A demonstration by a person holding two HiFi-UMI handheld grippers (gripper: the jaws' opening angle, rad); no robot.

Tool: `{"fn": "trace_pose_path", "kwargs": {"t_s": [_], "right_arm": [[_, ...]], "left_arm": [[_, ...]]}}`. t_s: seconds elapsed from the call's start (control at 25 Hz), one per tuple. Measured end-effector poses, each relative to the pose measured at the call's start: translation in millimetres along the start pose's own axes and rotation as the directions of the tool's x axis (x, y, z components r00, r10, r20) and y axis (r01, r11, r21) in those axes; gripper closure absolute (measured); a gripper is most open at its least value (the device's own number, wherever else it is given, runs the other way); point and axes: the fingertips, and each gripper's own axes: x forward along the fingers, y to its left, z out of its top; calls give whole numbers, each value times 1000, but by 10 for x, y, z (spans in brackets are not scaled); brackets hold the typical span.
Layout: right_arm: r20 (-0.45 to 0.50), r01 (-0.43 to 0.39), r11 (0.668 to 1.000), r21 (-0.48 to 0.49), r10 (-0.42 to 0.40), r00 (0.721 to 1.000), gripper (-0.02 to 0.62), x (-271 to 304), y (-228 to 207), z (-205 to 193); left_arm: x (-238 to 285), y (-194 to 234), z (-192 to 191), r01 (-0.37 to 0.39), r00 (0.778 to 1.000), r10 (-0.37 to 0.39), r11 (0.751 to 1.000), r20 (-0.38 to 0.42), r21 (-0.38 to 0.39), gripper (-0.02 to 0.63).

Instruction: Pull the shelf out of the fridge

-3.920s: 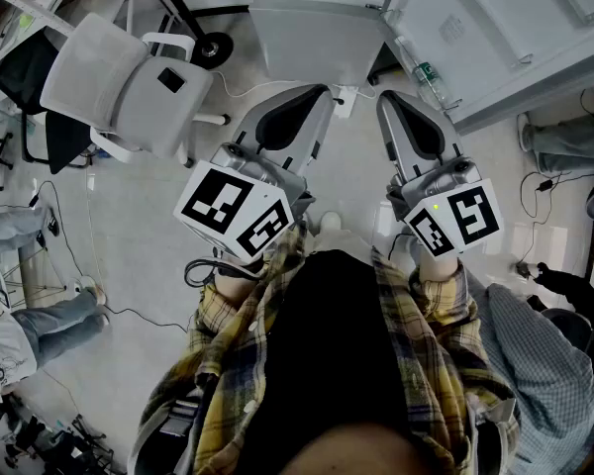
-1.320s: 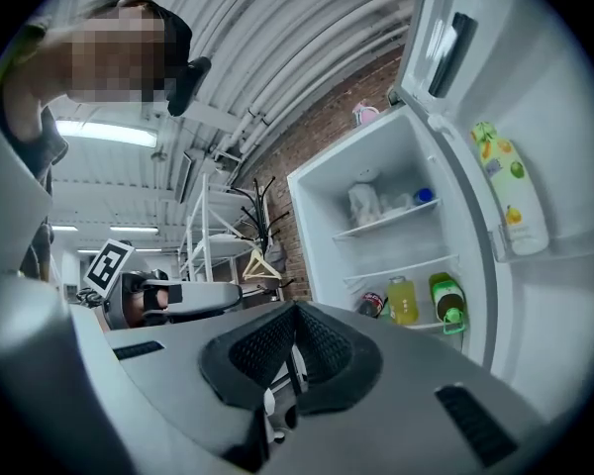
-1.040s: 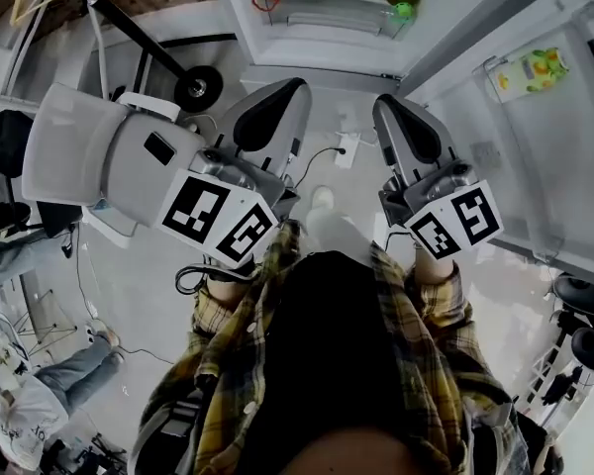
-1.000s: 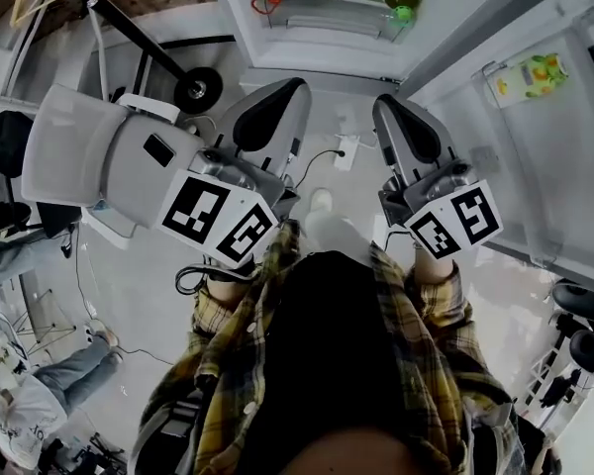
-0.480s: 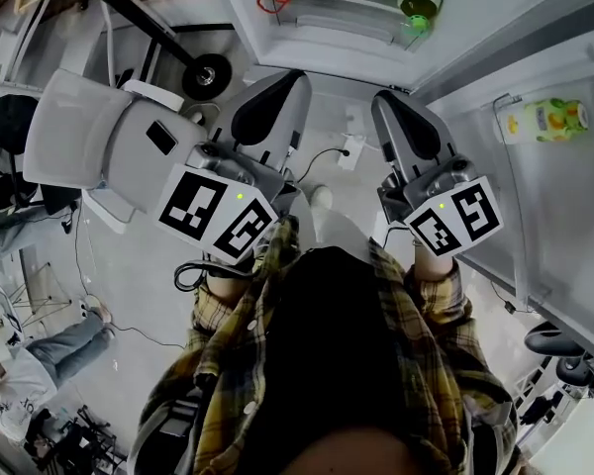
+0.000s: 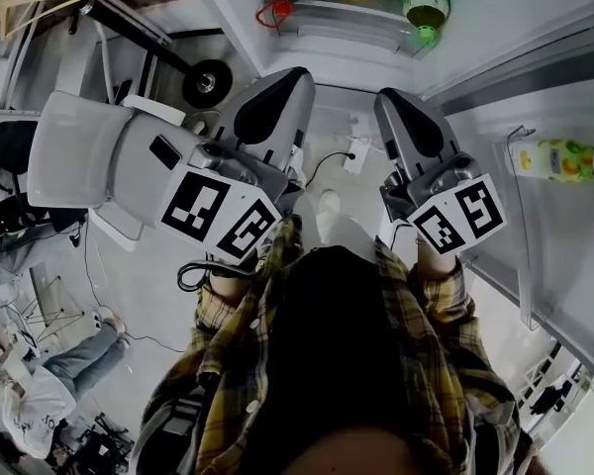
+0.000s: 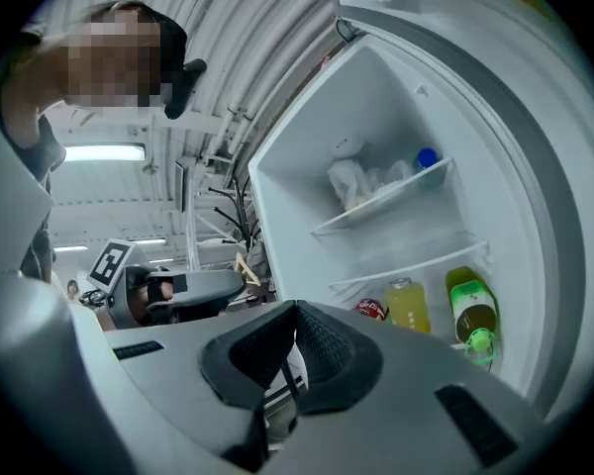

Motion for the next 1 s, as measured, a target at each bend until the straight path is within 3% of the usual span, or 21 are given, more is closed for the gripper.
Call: {"fn": "trace_pose_path", "kwargs": {"t_s": [0.36, 0.76, 1.0], "right_arm": [[52, 126, 992, -22, -124, 991, 577, 523, -385, 178], [128, 248, 968, -37, -242, 962, 577, 1094, -753, 470], [151, 319, 947, -39, -310, 939, 577, 1133, -992, 572]], "left_arm": [[679, 378, 202, 167, 985, -167, 986, -34, 16, 603], [1190, 776, 474, 304, 951, -302, 952, -59, 24, 603], [1436, 766, 498, 368, 927, -365, 929, -81, 26, 603]]}}
